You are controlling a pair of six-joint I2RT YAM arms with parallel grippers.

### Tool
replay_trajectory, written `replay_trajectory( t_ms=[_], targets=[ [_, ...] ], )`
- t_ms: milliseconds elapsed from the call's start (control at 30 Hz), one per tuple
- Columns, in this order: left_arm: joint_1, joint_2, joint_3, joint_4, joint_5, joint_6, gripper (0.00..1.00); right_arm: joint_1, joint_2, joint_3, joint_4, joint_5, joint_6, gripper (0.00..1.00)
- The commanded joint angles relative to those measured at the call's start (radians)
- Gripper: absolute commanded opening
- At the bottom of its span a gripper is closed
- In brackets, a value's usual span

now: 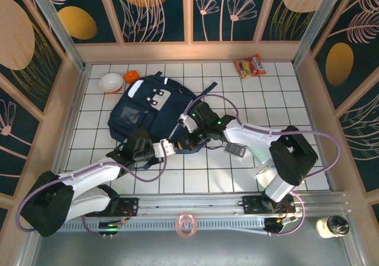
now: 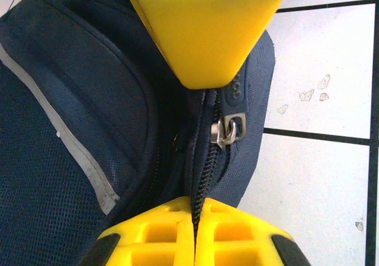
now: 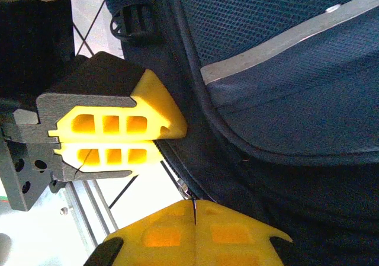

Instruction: Pack the student bag

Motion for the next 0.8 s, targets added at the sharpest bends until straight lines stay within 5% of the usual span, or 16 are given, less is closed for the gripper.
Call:
replay_trajectory(
  t_ms=[0,433,667,767],
  targets=[
    [-0.004,0.004,0.046,0.086,0.009,-0.025,0.00,-0.019,-0.076,-0.016,-0.037,0.070,0.015,0.00],
    [-0.003,0.034,0.069,0.059,0.000,-0.050,0.00,-0.123,-0.242,-0.147,-0.091,0.164,0.041,0.00],
    [-0.003,0.027,0.072,0.040,-0.028,-0.047,0.00,-0.359,-0.327,-0.263,-0.038,0.172,0.066,0.00],
    [-0.004,0.020,0.069,0.033,-0.032,-0.046,0.00,-0.377,-0.338,-0.270,-0.021,0.135,0.058,0.00]
  ],
)
